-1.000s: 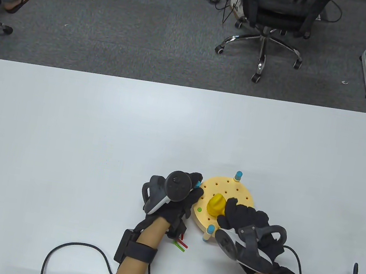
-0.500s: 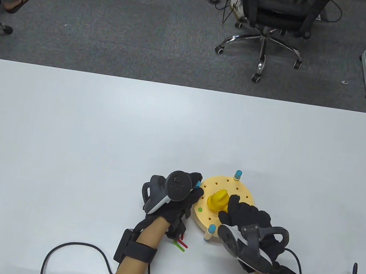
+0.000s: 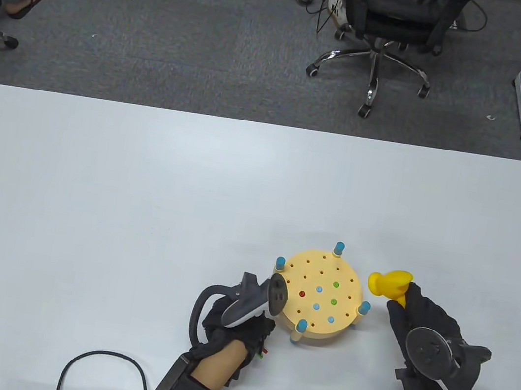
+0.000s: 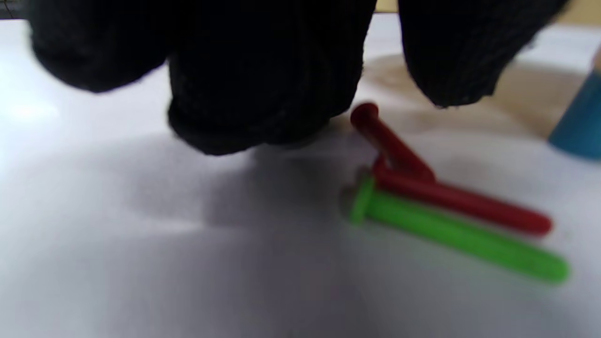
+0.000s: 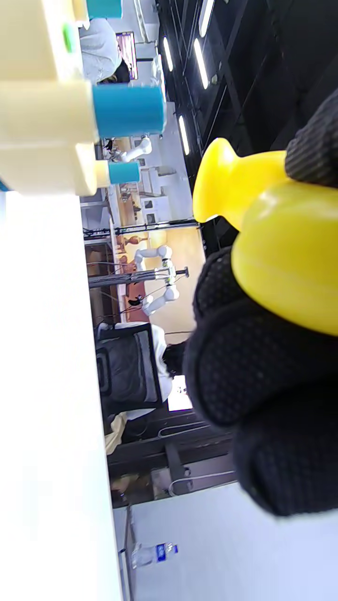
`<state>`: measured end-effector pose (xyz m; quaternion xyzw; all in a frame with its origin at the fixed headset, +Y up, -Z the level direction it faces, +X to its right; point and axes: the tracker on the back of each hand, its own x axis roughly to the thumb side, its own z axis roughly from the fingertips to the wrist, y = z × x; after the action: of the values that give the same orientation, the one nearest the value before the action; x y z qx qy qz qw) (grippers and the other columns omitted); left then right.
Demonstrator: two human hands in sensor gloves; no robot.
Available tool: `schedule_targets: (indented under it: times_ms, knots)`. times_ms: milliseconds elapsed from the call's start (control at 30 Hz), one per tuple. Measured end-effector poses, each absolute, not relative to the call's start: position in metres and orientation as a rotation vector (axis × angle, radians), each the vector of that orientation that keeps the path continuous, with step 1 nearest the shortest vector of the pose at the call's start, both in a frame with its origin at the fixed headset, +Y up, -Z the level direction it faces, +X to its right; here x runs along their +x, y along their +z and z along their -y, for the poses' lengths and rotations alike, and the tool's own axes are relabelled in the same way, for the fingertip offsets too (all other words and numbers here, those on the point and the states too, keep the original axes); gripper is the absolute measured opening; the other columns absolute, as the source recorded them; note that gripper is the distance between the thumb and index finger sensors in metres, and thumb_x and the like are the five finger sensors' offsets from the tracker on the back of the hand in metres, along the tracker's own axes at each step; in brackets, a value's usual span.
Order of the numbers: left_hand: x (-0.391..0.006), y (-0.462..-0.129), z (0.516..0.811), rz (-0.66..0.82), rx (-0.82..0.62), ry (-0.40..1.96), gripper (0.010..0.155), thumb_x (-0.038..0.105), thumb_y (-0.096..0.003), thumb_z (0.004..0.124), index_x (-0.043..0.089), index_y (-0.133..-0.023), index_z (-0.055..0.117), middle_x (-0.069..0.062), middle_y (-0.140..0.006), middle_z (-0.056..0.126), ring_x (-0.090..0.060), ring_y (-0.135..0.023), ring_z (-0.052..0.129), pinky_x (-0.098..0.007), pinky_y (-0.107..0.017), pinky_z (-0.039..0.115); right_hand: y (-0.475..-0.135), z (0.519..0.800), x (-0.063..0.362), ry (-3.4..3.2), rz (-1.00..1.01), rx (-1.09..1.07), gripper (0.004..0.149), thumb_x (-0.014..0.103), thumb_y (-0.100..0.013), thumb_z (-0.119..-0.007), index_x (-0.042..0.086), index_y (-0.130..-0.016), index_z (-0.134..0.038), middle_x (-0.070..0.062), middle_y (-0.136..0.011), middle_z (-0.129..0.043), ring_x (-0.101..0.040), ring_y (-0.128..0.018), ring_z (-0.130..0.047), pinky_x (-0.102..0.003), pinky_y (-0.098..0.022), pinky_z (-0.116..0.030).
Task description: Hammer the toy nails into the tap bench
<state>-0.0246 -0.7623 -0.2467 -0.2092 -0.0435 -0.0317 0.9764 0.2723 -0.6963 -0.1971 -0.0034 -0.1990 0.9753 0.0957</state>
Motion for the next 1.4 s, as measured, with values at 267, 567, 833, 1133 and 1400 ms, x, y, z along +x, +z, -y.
schedule_targets:
  times_ms: [267,567,833,1133,1400]
  knots:
    - [-0.022,-0.243,0.763,-0.029,-0.311,-0.085,0.055,0.038,-0.0333,0.091,0.009,-0.079,0.082,-0.011,-0.05,0.102,-0.014,-0.027,0.105,-0.034,-0.017,0.089,-0.201,0.698,0.278,2.852,0.566,-0.04,0.067,0.053,-0.045,-0.058,0.009,-0.091,-0.077,-0.006,-0.059,-0.097,-0.019,-0.038,-0.1,-0.038,-0.038,-0.085]
    - [-0.013,-0.237,0.768,-0.057,-0.258,-0.104,0.058,0.029,-0.0335,0.09,0.002,-0.084,0.077,-0.016,-0.051,0.1,-0.01,-0.025,0.102,-0.031,-0.017,0.09,-0.202,0.702,0.277,2.857,0.556,-0.045,0.067,0.053,-0.045,-0.058,0.009,-0.091,-0.077,-0.006,-0.058,-0.097,-0.019,-0.037,-0.1,-0.038,-0.038,-0.085]
    - [-0.021,-0.241,0.769,-0.026,-0.302,-0.036,0.058,0.028,-0.0343,0.083,0.001,-0.085,0.075,-0.02,-0.053,0.096,-0.007,-0.021,0.094,-0.034,-0.019,0.088,-0.203,0.702,0.279,2.846,0.543,-0.048,0.067,0.053,-0.045,-0.058,0.009,-0.091,-0.077,-0.006,-0.059,-0.097,-0.019,-0.038,-0.1,-0.038,-0.038,-0.085]
    - [-0.078,-0.25,0.724,0.008,-0.215,0.435,0.049,0.031,-0.0384,0.079,0.01,-0.083,0.077,-0.016,-0.055,0.097,-0.01,-0.026,0.098,-0.035,-0.022,0.087,-0.204,0.703,0.28,2.828,0.542,-0.041,0.067,0.053,-0.045,-0.058,0.009,-0.091,-0.077,-0.006,-0.059,-0.097,-0.019,-0.038,-0.1,-0.038,-0.038,-0.085]
    - [-0.047,-0.245,0.695,0.228,0.143,0.527,0.041,0.031,-0.0377,0.081,0.024,-0.078,0.08,-0.012,-0.057,0.102,-0.011,-0.023,0.101,-0.031,-0.017,0.086,-0.206,0.705,0.28,2.827,0.52,-0.04,0.067,0.053,-0.045,-0.058,0.009,-0.091,-0.077,-0.006,-0.059,-0.097,-0.019,-0.038,-0.1,-0.038,-0.038,-0.085]
